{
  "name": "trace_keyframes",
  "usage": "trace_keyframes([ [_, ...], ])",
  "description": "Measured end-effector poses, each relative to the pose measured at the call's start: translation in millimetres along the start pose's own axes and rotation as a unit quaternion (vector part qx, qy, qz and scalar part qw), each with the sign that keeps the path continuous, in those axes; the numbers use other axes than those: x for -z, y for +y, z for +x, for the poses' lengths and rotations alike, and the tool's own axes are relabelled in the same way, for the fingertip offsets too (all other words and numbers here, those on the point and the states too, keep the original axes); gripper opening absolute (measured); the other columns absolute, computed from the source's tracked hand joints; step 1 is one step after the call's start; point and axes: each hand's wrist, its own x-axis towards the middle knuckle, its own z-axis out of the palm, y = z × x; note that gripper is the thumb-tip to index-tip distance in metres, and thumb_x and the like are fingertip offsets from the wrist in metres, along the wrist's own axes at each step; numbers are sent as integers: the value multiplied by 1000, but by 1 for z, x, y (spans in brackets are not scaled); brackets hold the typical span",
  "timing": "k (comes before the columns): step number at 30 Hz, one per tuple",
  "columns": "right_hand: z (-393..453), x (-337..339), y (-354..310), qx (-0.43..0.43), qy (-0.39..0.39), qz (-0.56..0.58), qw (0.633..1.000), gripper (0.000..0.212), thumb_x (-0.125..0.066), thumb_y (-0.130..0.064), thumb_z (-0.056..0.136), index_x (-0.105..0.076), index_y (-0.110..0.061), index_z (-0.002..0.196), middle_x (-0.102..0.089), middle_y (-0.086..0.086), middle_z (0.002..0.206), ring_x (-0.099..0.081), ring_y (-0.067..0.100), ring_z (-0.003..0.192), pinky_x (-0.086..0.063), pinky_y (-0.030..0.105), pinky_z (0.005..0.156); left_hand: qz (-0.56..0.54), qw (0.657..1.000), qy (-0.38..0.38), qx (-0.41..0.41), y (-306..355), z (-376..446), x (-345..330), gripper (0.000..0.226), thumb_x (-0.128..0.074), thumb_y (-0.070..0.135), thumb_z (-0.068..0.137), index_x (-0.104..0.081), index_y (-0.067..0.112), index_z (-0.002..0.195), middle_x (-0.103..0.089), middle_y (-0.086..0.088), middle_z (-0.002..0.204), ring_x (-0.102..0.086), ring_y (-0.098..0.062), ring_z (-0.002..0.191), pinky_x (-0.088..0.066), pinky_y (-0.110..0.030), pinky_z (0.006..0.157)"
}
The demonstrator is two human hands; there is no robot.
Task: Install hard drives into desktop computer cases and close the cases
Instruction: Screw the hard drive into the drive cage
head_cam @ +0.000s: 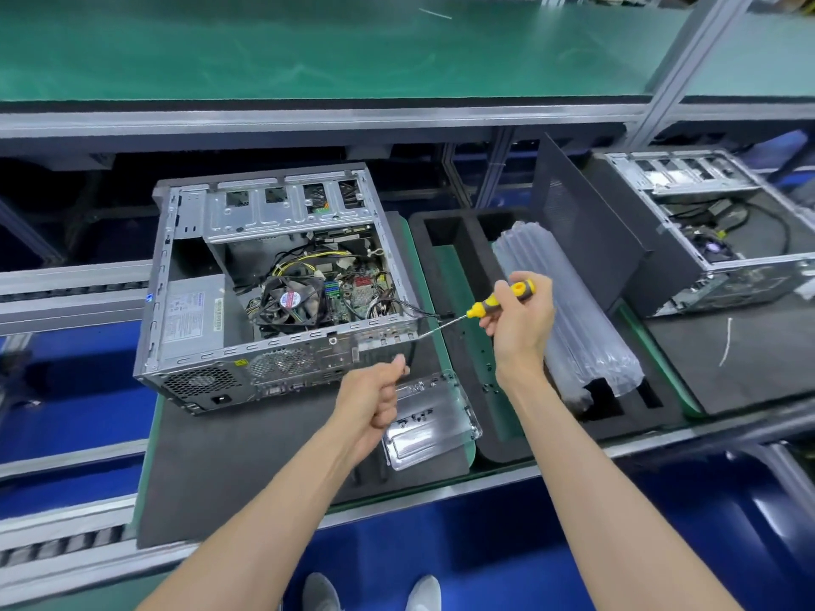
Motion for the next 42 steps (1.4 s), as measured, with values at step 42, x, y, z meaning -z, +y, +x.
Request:
trace_keyframes([
  [42, 20, 55, 100, -229, -39, -98, 968, 4, -48, -23, 105, -45, -23, 107, -57, 8, 76, -56, 17, 59, -61, 32, 56, 559, 797, 82, -214, -54, 34, -18, 20, -69, 27, 85, -64, 39, 70, -69, 17, 65, -62, -4, 62, -41, -12, 57],
])
